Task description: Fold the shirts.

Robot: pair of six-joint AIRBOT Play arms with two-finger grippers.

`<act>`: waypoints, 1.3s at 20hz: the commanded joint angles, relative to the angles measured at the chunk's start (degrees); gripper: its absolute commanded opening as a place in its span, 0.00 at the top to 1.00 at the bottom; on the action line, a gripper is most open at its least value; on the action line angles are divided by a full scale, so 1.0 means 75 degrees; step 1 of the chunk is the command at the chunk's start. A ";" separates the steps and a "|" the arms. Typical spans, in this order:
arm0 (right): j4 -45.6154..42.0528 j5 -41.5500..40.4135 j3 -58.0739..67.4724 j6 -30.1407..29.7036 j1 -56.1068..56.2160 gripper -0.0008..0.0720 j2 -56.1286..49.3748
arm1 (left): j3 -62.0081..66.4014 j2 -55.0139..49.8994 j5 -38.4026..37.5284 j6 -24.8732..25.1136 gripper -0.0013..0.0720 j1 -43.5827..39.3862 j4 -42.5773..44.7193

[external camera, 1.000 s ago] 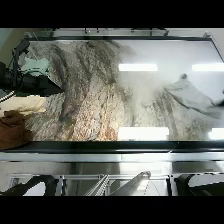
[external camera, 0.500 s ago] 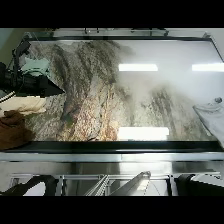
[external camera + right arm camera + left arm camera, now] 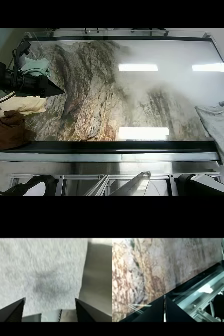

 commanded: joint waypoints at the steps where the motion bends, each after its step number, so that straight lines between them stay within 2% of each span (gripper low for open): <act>1: 0.0175 0.0376 -0.0047 0.0052 0.0006 0.02 0.0699 | 0.0003 0.0006 -0.0032 0.0026 0.96 -0.0003 0.0000; 2: 0.0664 0.0265 -0.0047 -0.0009 0.0026 0.02 0.0953 | 0.0003 0.0006 -0.0029 0.0047 0.96 -0.0003 -0.0003; 3: 0.1559 0.0061 -0.0050 -0.0493 0.0093 0.02 0.1209 | 0.0006 0.0006 -0.0035 0.0140 0.96 -0.0003 -0.0006; 6: 0.5010 -0.0032 -0.0052 -0.2477 0.0595 0.02 0.1734 | 0.0012 0.0006 -0.0338 0.0280 0.96 0.0003 -0.0015; 9: 0.8212 0.0667 -0.0055 -0.4581 0.1545 0.02 0.1988 | 0.0446 0.0009 -0.0408 0.0283 0.96 0.0003 -0.0012; 11: 0.9702 0.1408 -0.0055 -0.5595 0.2454 0.02 0.2119 | 0.0772 0.0146 -0.0379 0.0326 0.96 -0.0003 -0.0009; 14: 0.9949 0.2014 -0.0108 -0.6464 0.4095 0.02 0.2401 | 0.0259 0.0895 -0.0408 0.0332 0.96 -0.0175 -0.0003; 19: 0.9637 0.1900 -0.0577 -0.7495 0.6924 0.03 0.3092 | -0.2154 0.2754 -0.0533 0.0219 0.96 -0.0933 -0.0003; 20: 0.9323 0.1652 -0.0656 -0.7484 0.7417 0.12 0.3188 | -0.2524 0.3042 -0.0609 0.0163 0.96 -0.1026 0.0000; 21: 0.9072 0.1335 -0.0688 -0.7364 0.7819 0.49 0.3212 | -0.2830 0.3331 -0.0702 0.0137 0.96 -0.1090 -0.0015; 22: 0.8970 0.1043 -0.0688 -0.7216 0.8087 0.55 0.3188 | -0.3042 0.3564 -0.0825 0.0134 0.96 -0.1131 -0.0015; 26: 0.9040 0.0758 -0.0688 -0.7210 0.8443 0.55 0.3098 | -0.3217 0.4179 -0.0970 -0.0067 0.96 -0.1145 0.0003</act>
